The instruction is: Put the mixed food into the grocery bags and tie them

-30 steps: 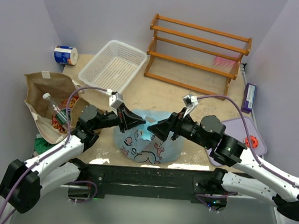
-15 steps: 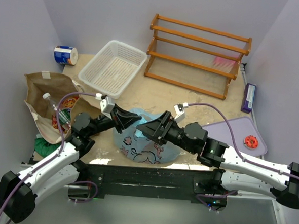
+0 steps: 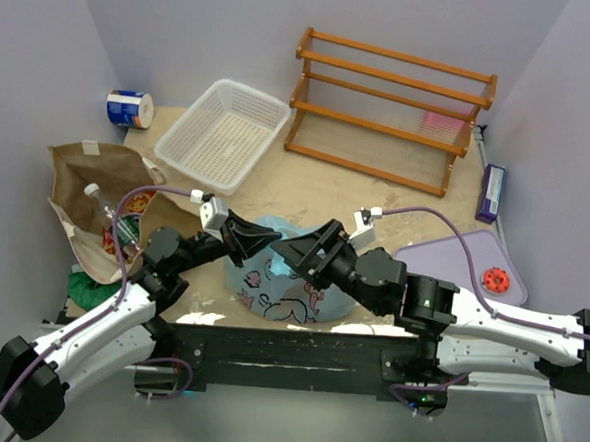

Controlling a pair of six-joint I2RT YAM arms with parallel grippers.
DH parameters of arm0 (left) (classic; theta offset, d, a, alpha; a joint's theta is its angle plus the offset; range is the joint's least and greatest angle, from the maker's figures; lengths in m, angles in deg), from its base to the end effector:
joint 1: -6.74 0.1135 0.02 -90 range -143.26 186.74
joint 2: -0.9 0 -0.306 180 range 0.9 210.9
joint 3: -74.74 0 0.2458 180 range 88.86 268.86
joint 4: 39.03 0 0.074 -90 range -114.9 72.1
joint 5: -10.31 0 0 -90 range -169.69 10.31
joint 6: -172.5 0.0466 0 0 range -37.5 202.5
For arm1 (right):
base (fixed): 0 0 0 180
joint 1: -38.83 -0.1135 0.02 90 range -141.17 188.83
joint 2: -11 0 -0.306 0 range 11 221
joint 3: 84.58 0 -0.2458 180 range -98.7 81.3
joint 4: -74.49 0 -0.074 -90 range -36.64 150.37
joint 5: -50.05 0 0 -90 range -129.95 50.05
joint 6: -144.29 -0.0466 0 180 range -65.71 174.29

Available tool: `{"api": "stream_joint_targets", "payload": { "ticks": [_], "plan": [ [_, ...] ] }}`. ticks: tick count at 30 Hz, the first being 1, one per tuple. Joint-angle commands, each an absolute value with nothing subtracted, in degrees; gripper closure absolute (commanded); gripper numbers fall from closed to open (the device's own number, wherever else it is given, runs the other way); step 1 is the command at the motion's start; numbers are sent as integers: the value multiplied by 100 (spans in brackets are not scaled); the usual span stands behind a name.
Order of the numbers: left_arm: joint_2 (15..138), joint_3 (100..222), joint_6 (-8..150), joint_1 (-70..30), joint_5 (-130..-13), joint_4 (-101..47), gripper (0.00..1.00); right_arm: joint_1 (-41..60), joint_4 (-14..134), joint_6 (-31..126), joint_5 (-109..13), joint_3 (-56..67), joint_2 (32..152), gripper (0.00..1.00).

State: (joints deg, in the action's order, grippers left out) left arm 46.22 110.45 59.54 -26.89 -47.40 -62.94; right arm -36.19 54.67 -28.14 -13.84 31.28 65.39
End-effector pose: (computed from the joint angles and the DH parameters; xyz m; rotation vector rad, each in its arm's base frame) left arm 0.1170 -0.1077 0.3181 0.6373 1.3202 -1.1881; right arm 0.0710 0.1861 0.3836 0.5144 1.9606 1.5451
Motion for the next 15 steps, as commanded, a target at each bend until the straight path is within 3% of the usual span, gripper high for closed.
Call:
{"api": "stream_joint_targets", "payload": {
  "ticks": [1, 15],
  "plan": [
    [4520, 11049, 6211, -2771, -4954, -6428, 100, -3789, 4947, -2569, -471, 2558, 6576, 26],
    [4327, 11066, 6326, -2947, -5191, -6261, 100, -3878, 6914, -3632, -304, 3927, 6725, 26]
  ]
}}
